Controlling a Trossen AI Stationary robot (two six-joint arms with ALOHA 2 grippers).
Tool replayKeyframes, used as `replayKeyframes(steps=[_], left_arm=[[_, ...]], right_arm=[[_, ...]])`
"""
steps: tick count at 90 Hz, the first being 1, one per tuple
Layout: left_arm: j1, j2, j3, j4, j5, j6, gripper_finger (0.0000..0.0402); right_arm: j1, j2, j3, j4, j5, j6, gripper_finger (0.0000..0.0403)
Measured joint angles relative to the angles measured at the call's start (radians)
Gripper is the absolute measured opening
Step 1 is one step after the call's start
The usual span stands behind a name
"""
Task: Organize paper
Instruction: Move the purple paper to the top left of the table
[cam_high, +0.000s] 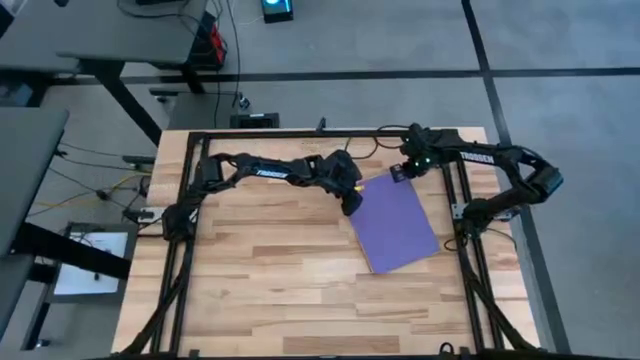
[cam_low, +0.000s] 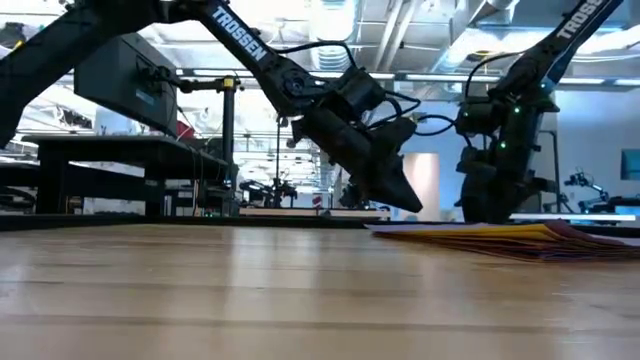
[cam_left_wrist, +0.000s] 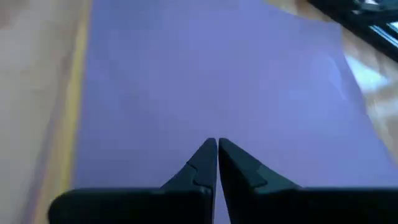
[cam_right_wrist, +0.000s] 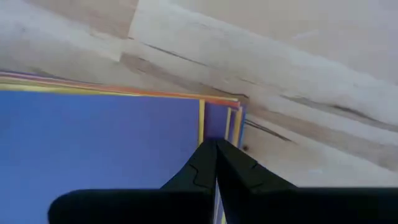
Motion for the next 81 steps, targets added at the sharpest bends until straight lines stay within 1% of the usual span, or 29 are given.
replayKeyframes(steps=[6, 10, 16, 24, 34, 45, 59, 70, 81], left_arm=[[0.001, 0.000, 0.000, -0.053, -0.041, 0.019, 0.0000], [0.001, 0.002, 0.000, -0.088, -0.050, 0.035, 0.0000], [0.001, 0.026, 0.002, -0.087, -0.043, 0.043, 0.0000], [0.000, 0.034, 0.000, -0.119, 0.006, 0.030, 0.0000], [0.006, 0.041, 0.003, -0.148, 0.011, 0.022, 0.0000], [0.017, 0.022, 0.004, -0.224, 0.003, 0.033, 0.0000], [0.031, -0.002, 0.003, -0.346, -0.036, 0.101, 0.0000], [0.031, -0.006, 0.003, -0.350, -0.041, 0.142, 0.0000], [0.031, -0.006, 0.008, -0.348, -0.042, 0.155, 0.0000]], right_arm=[[0.000, 0.000, 0.000, -0.001, -0.009, 0.001, 0.0000], [0.000, 0.000, 0.000, -0.003, -0.013, 0.001, 0.0000], [0.001, 0.000, 0.000, 0.000, -0.014, 0.000, 0.0000], [0.000, 0.000, 0.000, 0.003, -0.014, -0.003, 0.0000], [-0.002, 0.000, 0.001, 0.000, -0.014, -0.019, 0.0000], [-0.005, 0.000, 0.001, -0.014, -0.014, -0.033, 0.0000], [-0.016, -0.005, 0.002, -0.015, -0.034, -0.034, 0.0000], [0.000, -0.026, 0.005, 0.054, -0.096, -0.023, 0.0000], [0.012, -0.012, 0.005, 0.091, -0.103, -0.015, 0.0000]])
